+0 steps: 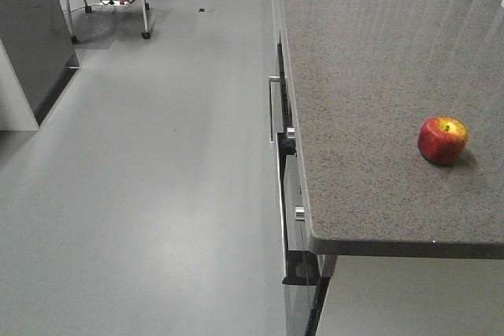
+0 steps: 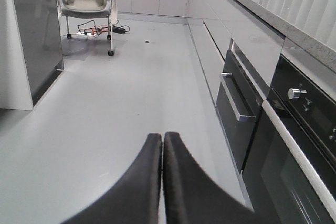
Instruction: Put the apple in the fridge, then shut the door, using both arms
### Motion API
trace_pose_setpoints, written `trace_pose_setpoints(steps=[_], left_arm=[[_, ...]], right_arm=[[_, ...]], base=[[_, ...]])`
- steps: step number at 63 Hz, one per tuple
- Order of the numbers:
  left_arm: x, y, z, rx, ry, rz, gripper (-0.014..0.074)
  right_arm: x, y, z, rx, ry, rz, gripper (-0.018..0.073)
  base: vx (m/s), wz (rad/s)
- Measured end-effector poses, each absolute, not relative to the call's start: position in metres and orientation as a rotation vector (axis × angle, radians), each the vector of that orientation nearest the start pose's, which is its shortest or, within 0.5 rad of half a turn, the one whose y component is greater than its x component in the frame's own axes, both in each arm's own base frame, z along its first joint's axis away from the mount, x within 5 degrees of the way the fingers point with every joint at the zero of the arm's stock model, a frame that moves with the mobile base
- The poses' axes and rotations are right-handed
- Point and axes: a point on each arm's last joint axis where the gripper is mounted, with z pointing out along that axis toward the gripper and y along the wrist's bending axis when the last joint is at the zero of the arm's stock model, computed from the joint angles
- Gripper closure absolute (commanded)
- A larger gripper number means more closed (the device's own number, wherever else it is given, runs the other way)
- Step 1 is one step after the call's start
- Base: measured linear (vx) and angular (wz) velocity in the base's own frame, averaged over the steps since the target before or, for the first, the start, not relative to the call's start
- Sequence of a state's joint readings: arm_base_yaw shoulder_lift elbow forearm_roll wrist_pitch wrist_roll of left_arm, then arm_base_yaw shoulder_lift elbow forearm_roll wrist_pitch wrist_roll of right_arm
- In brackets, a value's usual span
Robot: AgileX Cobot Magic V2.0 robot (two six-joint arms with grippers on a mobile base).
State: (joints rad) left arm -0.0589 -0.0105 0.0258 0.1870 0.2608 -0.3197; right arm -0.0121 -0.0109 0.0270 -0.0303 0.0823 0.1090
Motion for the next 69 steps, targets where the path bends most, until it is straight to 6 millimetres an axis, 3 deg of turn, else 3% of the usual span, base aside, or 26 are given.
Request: trace_pose_setpoints(steps=[69], left_arm=[[0.0552, 0.0011, 0.1818, -0.105, 1.753, -0.102, 0.0603]], right_arm=[[0.0567, -0.0009, 0.1972, 0.074, 1.581, 0.050, 0.0566]], base=[[0.00, 0.00]])
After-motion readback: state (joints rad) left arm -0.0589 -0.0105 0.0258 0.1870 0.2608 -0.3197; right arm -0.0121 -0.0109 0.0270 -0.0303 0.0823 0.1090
